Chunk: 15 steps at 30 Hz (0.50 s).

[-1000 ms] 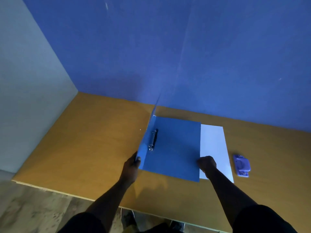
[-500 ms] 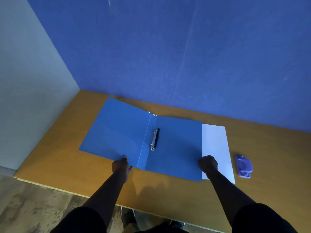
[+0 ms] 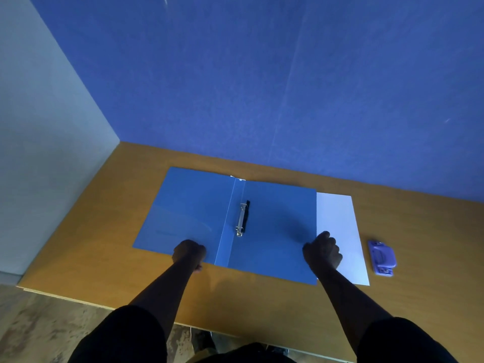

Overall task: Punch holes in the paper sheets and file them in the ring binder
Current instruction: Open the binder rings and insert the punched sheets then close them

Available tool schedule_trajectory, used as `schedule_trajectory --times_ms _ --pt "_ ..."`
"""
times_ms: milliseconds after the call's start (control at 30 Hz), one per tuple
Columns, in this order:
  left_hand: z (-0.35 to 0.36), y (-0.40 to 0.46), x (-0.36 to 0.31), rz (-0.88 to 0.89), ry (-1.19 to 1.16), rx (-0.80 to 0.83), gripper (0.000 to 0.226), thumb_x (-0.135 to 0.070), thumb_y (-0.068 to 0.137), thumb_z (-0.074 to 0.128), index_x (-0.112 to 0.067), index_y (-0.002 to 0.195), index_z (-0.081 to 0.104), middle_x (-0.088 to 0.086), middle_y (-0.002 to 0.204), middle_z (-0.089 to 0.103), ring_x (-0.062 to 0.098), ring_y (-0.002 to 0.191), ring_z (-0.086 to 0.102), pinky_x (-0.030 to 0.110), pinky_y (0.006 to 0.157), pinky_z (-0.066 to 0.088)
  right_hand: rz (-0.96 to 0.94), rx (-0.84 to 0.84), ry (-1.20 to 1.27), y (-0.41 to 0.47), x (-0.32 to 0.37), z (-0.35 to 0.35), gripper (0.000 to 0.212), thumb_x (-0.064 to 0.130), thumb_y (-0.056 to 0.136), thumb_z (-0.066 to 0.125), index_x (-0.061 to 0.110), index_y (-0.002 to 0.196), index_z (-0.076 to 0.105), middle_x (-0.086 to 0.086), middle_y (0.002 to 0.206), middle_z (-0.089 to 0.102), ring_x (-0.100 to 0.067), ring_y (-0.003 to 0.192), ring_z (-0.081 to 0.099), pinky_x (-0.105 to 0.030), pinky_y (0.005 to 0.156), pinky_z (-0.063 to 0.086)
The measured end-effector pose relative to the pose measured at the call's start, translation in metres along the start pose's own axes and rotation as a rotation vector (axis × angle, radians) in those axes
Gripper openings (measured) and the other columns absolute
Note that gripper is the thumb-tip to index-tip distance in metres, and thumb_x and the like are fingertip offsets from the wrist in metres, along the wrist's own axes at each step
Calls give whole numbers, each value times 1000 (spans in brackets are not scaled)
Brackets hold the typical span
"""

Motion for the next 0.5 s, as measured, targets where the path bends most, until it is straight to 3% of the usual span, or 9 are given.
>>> schedule_trajectory --times_ms 100,233,300,400,500 --pt "3 -6 -33 266 290 -87 14 -6 83 51 -6 70 55 10 77 67 28 76 67 29 55 48 -199 24 24 -6 35 9 25 15 84 52 12 109 51 -10 110 63 -31 101 61 -37 82 49" --pt "31 -7 -74 510 333 11 9 -16 90 50 -8 93 54 12 99 63 33 91 65 31 65 47 -456 211 106 -30 93 36 24 21 91 51 16 114 53 -7 111 64 -29 99 63 -30 72 46" --pt "42 -3 -88 658 303 52 16 -17 90 52 -13 105 58 12 103 65 32 89 67 30 66 51 -532 275 138 -41 119 47 23 24 91 52 19 114 54 -7 107 67 -27 96 66 -33 75 54" --pt "53 7 -100 808 299 92 22 -11 88 55 -14 109 62 15 106 68 30 94 67 32 75 54 -549 318 151 -48 143 58 20 22 91 54 21 111 56 -9 105 69 -29 95 68 -39 78 57" --pt "57 15 -106 853 277 108 19 -6 85 54 -11 99 65 13 99 70 29 92 66 25 68 44 -451 293 217 -44 153 66 22 14 89 53 14 111 60 -13 106 69 -31 96 66 -34 76 54"
Point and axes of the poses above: each hand's wrist, its own y-axis towards the middle knuckle, its own z-axis out of the palm, x = y × z, the point moved 6 cm from there along y, towards the middle knuckle
